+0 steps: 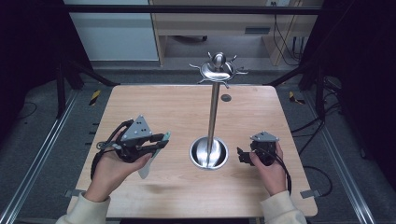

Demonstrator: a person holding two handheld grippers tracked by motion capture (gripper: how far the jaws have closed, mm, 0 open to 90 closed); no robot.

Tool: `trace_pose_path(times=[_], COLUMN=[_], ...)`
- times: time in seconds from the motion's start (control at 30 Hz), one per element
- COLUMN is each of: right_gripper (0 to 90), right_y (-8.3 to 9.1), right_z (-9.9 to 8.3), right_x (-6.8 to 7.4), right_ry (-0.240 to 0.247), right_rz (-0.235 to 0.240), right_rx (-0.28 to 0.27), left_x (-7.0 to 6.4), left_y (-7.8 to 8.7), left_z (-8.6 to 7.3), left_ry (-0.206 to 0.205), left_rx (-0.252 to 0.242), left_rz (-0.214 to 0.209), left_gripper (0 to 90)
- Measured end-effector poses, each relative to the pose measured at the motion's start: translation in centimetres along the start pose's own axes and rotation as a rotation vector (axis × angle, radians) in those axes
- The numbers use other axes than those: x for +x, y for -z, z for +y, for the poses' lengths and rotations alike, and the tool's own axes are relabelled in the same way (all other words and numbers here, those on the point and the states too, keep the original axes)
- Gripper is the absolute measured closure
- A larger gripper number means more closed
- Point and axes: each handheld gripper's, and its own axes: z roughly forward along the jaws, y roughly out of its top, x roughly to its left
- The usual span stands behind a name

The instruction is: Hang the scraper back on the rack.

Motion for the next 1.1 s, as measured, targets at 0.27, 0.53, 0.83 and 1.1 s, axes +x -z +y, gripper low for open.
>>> trace_pose_path(times=[0.27,0.53,0.83,1.1], right_gripper=[8.5,8.5,8.5,8.5], right_y=[0.1,0.1,0.2,0.2], right_z=[0.0,0.0,0.0,0.0], right_x=[-0.2,-0.1,-0.3,-0.3], right_ry=[-0.006,-0.010,-0.013,-0.011], right_rz=[-0.002,-0.003,-0.003,-0.005], right_rx=[-0.004,-0.002,-0.001,0.000], left_x=[0.1,-0.3,-0.4,-0.7], left_y=[-0.2,-0.1,0.1,0.2], left_z=[0.4,0.5,1.2,2.3], left_ry=[0.010,-0.001,-0.002,-0.018], left_rx=[-0.017,-0.022,-0.037,-0.054], left_rz=[0.004,0.000,-0.002,-0.003], left_gripper=[74.1,74.1,74.1,74.1])
